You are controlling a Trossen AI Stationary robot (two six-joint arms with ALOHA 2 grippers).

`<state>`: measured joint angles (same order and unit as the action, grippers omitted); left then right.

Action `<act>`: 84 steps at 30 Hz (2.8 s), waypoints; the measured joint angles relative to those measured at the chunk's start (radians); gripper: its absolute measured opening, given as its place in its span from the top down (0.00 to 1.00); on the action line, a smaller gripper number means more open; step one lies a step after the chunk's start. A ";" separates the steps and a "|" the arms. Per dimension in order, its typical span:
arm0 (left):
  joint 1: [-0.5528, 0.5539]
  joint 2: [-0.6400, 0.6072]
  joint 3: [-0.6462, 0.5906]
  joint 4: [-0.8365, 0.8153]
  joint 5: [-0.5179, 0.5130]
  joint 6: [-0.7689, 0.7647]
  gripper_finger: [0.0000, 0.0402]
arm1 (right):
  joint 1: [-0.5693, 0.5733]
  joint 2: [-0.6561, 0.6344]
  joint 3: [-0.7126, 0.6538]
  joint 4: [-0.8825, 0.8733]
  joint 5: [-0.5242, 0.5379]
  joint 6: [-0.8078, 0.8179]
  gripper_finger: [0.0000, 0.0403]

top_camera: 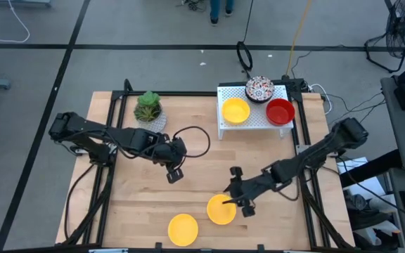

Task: Pick & Place Mini bowls
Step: Stack the yellow bowl on top of the yellow bowl on the shelf

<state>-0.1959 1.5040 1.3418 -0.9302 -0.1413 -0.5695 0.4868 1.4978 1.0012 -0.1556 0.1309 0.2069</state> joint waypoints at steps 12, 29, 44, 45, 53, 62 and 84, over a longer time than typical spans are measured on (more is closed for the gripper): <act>-0.057 0.000 0.000 0.003 0.000 -0.016 0.92 | -0.080 0.231 -0.001 0.143 -0.002 0.010 0.53; -0.068 0.000 0.000 0.007 -0.017 -0.012 0.92 | -0.115 0.326 -0.001 0.179 -0.162 0.043 0.80; -0.068 0.000 0.000 0.009 -0.018 -0.016 0.92 | -0.171 -0.110 -0.001 -0.042 -0.088 -0.095 0.99; -0.068 0.000 0.000 0.010 -0.018 -0.016 0.92 | -0.190 -0.153 -0.001 -0.071 -0.076 -0.104 0.99; -0.068 0.000 0.000 0.016 -0.018 -0.011 0.92 | -0.469 -0.387 -0.001 -0.170 -0.074 -0.152 1.00; -0.068 0.000 0.000 0.016 -0.019 0.020 0.92 | -0.875 -0.403 -0.001 -0.123 -0.074 -0.217 1.00; -0.018 0.000 0.000 0.020 -0.019 0.068 0.92 | -1.074 -0.305 0.057 -0.171 -0.083 -0.253 1.00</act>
<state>-0.2138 1.5040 1.3422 -0.9104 -0.1600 -0.5014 -0.5877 1.1923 1.0584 -0.3261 0.0477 -0.0462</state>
